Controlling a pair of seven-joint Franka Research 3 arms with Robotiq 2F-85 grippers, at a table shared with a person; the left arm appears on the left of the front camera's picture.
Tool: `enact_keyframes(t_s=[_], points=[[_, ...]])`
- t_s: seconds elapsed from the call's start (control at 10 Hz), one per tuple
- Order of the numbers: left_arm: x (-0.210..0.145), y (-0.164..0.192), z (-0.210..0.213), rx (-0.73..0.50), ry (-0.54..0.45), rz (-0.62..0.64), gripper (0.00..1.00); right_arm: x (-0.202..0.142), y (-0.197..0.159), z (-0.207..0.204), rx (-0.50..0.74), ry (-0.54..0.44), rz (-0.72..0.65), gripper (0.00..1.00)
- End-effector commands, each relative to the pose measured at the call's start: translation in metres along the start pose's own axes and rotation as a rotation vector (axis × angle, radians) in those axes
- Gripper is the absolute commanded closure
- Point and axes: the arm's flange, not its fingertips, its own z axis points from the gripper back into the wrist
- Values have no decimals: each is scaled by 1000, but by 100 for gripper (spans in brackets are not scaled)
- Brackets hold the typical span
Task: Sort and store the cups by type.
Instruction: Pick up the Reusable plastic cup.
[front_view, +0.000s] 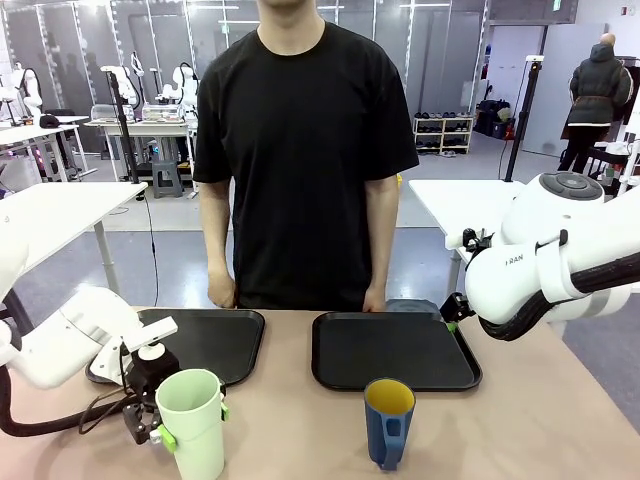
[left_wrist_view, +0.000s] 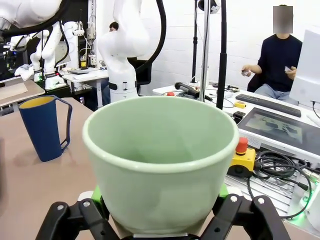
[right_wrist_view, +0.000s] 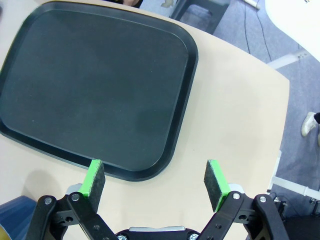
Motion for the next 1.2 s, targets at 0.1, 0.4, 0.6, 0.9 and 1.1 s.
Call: enact_keyframes(t_s=[0.1, 0.4, 0.6, 0.9, 1.1], points=[[17, -21, 29, 188, 22, -65, 59, -1, 0, 0, -2, -1, 4, 0], [50, -41, 64, 351, 32, -38, 59, -1, 0, 0, -2, -1, 4, 0], [65, -51, 77, 419, 52, -33, 59, -1, 0, 0, -2, -1, 4, 0], [80, -63, 91, 521, 67, -32, 59, -1, 0, 0, -2, -1, 4, 0], [73, -63, 96, 457, 52, -59, 59, -1, 0, 0, -2, -1, 4, 0]])
